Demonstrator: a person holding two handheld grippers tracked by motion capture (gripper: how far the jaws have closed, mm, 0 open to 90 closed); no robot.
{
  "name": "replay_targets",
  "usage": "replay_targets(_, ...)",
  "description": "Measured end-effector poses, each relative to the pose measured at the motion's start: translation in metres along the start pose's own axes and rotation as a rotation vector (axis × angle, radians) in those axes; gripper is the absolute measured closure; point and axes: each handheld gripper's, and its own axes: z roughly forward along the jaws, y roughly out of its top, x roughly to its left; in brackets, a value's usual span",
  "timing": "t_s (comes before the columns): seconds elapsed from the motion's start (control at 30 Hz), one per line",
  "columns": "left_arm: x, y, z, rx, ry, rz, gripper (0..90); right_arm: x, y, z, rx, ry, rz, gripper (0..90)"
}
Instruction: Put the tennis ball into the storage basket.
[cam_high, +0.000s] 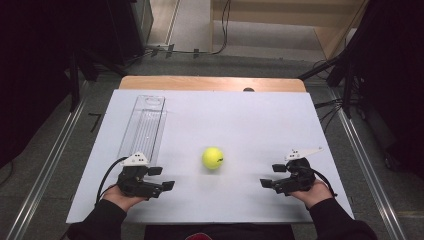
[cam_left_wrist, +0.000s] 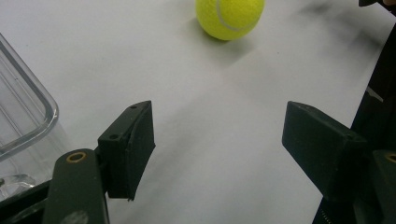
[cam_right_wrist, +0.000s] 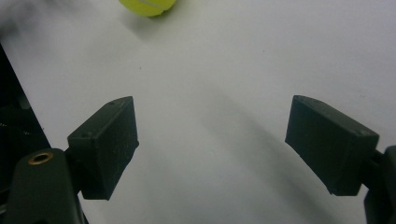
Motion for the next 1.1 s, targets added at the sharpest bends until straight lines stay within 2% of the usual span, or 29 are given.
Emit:
replay_targets(0.2,-0.0002,0.0005,-0.0001,0.012,-0.007,0.001,26.0,0.0002,0.0007,0.0005,0.005,-0.003,0.001,14.9)
replay_targets(0.4,0.0,-0.0017,-0.0023,0.003,-0.001,-0.01,26.0,-0.0012,0.0042,0.0021,0.004,0.003,0.003,14.8)
replay_targets(0.57,-0.0011,-0.0026,-0.0029,0.005,0.002,0.006,26.0,-0.0009,0.0066,0.0041,0.004,0.014,-0.01,15.1)
replay_targets(0.7,-0.0013,-0.0018,-0.0021,-0.001,-0.008,-0.006,26.0,-0.0027,0.0081,0.0067,0.01,0.015,-0.012,15.1)
replay_targets(0.77,-0.0022,-0.0015,-0.0017,0.001,-0.008,0.008,26.0,-0.0036,0.0081,0.0061,0.006,0.013,-0.007,15.1)
replay_targets(1.0,-0.0047,-0.0009,0.0027,-0.002,-0.019,0.016,26.1,-0.0058,0.0071,0.0043,0.004,0.011,-0.006,15.1)
replay_targets(1.1,-0.0034,-0.0008,0.0043,-0.001,-0.023,0.006,26.1,-0.0065,0.007,0.0044,0.002,0.016,-0.005,15.1)
